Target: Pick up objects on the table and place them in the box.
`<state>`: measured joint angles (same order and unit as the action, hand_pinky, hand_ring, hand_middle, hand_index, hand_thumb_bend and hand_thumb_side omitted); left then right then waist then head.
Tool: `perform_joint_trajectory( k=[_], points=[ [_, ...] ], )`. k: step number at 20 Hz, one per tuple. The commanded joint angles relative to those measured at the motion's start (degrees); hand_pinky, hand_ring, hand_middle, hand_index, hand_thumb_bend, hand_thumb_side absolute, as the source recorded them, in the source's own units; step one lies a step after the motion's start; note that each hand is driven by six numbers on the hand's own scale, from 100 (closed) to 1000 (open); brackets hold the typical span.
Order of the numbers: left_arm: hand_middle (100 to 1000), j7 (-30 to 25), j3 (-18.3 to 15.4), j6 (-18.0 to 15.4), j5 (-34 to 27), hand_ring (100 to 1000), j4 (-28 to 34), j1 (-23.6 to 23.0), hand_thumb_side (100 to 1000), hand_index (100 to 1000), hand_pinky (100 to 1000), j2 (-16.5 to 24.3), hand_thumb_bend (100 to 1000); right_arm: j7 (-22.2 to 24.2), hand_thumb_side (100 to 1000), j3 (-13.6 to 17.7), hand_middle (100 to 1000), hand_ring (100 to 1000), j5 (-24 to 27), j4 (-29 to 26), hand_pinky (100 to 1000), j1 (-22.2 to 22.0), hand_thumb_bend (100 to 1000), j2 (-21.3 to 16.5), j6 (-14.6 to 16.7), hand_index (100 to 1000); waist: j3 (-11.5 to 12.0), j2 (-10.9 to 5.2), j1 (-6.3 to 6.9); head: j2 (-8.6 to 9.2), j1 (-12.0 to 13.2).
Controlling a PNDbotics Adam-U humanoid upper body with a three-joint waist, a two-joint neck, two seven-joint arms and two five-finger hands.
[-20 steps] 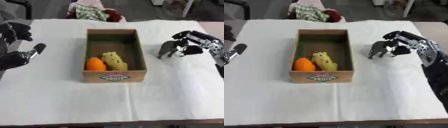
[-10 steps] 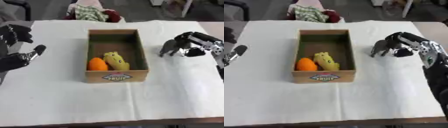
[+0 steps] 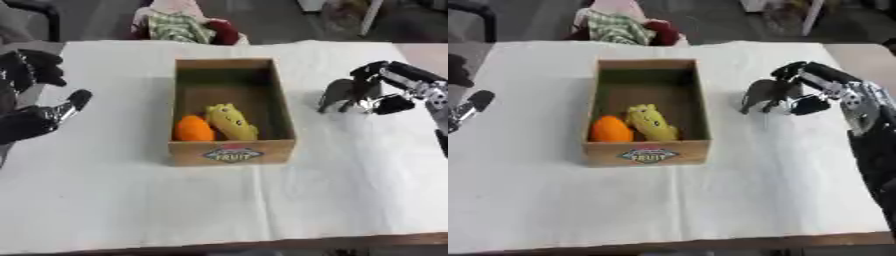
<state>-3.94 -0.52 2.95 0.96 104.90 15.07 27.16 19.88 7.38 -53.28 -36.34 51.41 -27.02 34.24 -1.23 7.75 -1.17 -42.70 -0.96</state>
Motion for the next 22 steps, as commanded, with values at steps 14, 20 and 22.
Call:
perform_joint_trajectory(
  k=[14, 20, 22],
  points=[
    [532, -0.47, -0.6, -0.09, -0.5, 562, 0.73, 0.45, 156, 684, 712, 0.59, 548, 3.85, 361, -1.12, 593, 590, -5.34, 0.68, 593, 0.96, 100, -0.81, 0.37, 810, 0.19, -0.81, 0.11, 0.79, 0.13],
    [532, -0.53, -0.66, -0.12, -0.58, 561, 0.66, 0.44, 157, 684, 712, 0.57, 544, -0.31, 314, -0.69, 299, 303, -5.39, 0.0, 320, 1.15, 100, -0.78, -0.85, 522, 0.28, -0.86, -0.07, 0.85, 0.21],
    [532, -0.52, -0.68, -0.13, -0.64, 561, 0.65, 0.45, 156, 684, 714, 0.54, 543, -1.99, 296, -0.26, 259, 252, -4.58, -0.58, 260, 1.27, 100, -0.57, -0.99, 487, 0.24, -0.87, -0.13, 0.87, 0.25]
  ],
)
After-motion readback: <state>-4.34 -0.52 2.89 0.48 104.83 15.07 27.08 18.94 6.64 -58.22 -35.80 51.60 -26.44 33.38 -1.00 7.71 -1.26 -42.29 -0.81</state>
